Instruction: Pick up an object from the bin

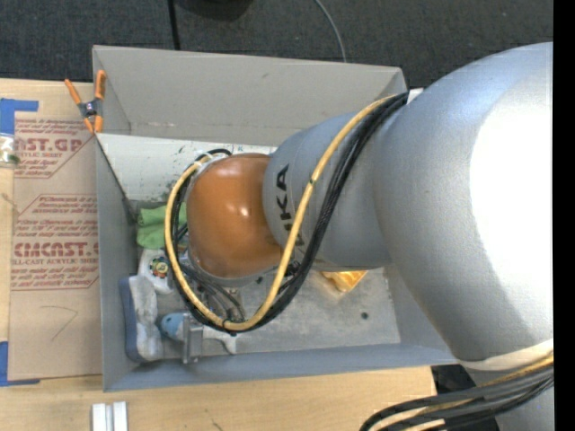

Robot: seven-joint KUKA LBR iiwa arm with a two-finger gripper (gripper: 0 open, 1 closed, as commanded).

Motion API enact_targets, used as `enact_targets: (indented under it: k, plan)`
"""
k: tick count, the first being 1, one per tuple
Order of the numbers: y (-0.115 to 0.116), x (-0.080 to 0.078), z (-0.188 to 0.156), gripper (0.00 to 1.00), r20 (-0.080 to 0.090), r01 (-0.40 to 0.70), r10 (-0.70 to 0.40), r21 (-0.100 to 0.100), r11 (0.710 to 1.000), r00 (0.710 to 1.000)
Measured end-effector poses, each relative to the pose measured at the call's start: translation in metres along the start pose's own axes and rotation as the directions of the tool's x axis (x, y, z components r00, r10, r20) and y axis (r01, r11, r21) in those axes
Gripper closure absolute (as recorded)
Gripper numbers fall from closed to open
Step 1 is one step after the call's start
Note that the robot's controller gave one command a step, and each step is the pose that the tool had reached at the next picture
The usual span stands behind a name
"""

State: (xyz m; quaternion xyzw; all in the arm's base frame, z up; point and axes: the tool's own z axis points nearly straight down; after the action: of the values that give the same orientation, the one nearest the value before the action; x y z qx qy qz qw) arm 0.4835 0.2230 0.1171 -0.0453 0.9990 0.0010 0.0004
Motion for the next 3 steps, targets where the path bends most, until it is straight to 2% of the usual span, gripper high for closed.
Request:
enact_targets:
  k: [1, 2, 3]
  plan:
    - [-0.007, 0.000, 0.035, 0.00, 0.011, 0.164, -0.164, -0.001, 0.986, 0.986]
    - [0.016, -0.002, 0.047, 1.00, 0.003, 0.344, -0.344, -0.002, 0.939, 0.939]
    - [0.016, -0.002, 0.047, 1.00, 0.003, 0.345, -0.345, -0.002, 0.939, 0.939]
